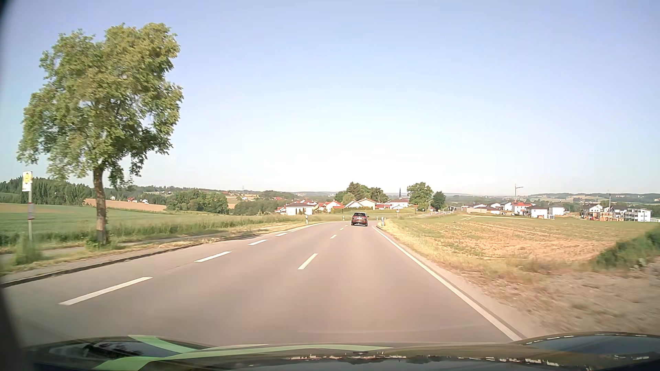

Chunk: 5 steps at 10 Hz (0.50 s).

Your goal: Follow the waypoints while adhering to traffic rules and regulations

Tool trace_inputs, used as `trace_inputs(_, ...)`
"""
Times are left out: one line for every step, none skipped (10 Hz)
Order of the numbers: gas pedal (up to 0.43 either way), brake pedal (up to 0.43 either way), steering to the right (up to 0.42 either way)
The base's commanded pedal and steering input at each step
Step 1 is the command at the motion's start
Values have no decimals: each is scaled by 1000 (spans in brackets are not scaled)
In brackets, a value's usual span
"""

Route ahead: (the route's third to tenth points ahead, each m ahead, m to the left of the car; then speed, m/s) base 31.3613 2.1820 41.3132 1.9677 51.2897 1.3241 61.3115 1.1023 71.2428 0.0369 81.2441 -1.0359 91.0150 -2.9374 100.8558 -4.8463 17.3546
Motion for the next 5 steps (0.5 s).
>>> trace_inputs(0, 0, -1)
trace_inputs(0, 0, -2)
trace_inputs(0, 0, -2)
trace_inputs(0, 0, -2)
trace_inputs(0, 0, -2)
